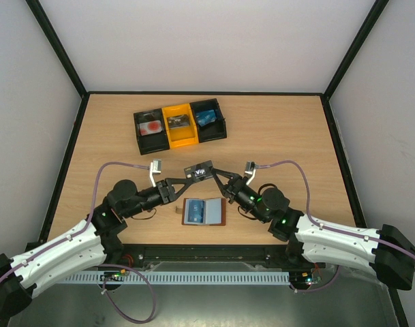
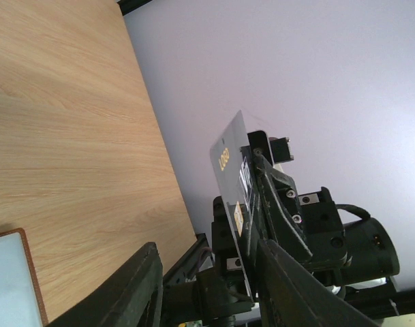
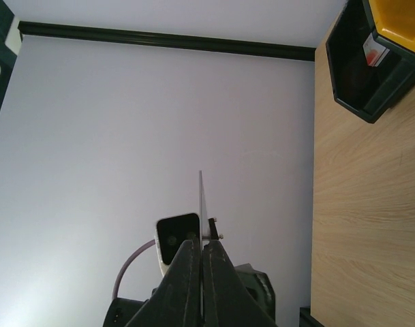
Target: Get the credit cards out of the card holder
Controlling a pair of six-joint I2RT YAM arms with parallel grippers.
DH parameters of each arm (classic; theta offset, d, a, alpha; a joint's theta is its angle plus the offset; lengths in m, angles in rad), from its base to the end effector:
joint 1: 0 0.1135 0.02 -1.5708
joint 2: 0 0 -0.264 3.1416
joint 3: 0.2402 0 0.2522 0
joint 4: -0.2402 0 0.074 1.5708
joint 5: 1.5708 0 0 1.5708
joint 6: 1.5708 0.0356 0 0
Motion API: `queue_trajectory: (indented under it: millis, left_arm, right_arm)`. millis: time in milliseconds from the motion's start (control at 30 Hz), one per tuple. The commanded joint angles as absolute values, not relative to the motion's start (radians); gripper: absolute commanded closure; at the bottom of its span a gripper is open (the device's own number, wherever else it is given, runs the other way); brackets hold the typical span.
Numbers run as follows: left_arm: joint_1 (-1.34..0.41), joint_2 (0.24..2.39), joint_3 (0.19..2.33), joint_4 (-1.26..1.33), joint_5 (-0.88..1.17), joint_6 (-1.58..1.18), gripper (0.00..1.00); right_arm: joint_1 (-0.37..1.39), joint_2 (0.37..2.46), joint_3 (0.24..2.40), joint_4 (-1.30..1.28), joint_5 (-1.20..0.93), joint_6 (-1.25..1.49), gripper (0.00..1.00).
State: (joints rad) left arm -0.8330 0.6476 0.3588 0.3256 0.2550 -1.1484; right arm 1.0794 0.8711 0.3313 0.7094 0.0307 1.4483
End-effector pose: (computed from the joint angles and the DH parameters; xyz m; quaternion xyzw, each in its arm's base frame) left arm 0.1075 -0.1316 0.2645 -0.0177 0.6942 -0.6457 0.3176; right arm 0.0948 0.1749 0.2595 0.1298 0.6315 0.7257 0.2404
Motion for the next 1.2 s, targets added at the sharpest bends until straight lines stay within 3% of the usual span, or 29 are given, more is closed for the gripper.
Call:
queue_trajectory:
  millis: [0, 233, 400, 500, 867, 1167]
  left_arm:
    - [-0.830, 0.637, 0.375, 0.392, 0.251, -1.156, 0.63]
    - [-0.829, 0.638, 0.368, 0.405, 0.255, -1.173, 0.97]
    - [-0.827, 0.624, 0.364, 0.357, 0.243, -1.163, 0.98]
    - [-0.826, 0.623, 0.394, 0.266, 0.234, -1.112, 0.98]
    - [-0.759, 0.672, 0.498, -0.017, 0.166, -0.957, 0.98]
    - [-0.546, 0.891, 0.666, -0.163, 0.196, -0.806, 0.98]
  right_arm:
    - [1.083, 0.866, 0.322, 0.743, 0.052, 1.453, 0.98]
    - [1.083, 0.876, 0.315, 0.745, 0.037, 1.453, 0.98]
    - [1.083, 0.861, 0.302, 0.714, 0.032, 1.439, 0.92]
    - [1.083, 0.843, 0.297, 0.667, 0.031, 1.417, 0.82]
    - [1.083, 0.735, 0.233, 0.535, 0.040, 1.379, 0.03]
    - [1.083, 0.655, 0.227, 0.414, 0.049, 1.334, 0.02]
